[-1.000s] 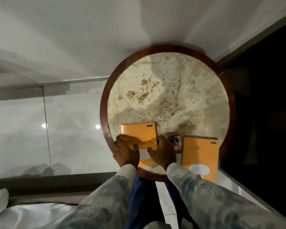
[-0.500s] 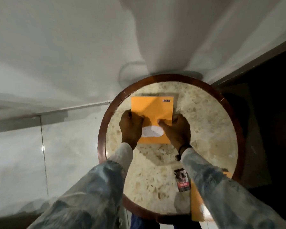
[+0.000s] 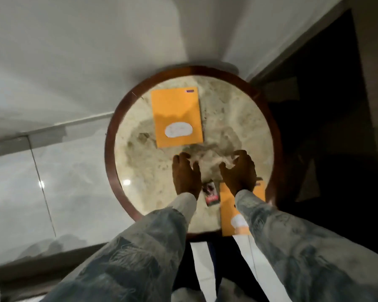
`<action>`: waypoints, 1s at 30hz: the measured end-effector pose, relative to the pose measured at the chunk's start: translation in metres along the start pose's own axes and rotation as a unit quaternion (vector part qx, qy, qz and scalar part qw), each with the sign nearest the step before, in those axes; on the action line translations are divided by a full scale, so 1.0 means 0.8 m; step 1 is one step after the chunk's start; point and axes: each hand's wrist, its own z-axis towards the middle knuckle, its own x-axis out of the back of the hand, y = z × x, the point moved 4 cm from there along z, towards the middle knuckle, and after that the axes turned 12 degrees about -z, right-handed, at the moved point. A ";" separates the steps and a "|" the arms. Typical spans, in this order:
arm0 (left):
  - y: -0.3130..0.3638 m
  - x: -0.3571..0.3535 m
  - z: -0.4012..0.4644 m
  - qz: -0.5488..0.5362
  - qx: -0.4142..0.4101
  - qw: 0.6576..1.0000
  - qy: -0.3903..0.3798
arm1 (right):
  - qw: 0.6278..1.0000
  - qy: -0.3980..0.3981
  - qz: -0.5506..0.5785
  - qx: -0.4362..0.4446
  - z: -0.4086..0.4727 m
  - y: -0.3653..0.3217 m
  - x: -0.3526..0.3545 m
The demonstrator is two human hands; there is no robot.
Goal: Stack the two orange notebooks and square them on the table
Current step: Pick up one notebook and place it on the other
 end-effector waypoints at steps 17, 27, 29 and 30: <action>-0.099 -0.135 -0.186 0.023 0.151 0.987 -0.043 | 0.990 -0.099 0.018 -0.096 -0.067 0.251 -0.015; 0.007 -0.039 -0.072 -0.058 -0.041 0.997 0.042 | 0.990 -0.022 0.136 0.022 -0.005 0.110 0.049; 0.016 0.000 -0.023 -0.050 -0.048 0.995 0.070 | 0.990 -0.008 0.123 0.067 0.016 0.047 0.043; 0.019 0.019 0.002 -0.045 -0.048 0.994 0.083 | 0.989 -0.006 0.119 0.085 0.026 0.015 0.038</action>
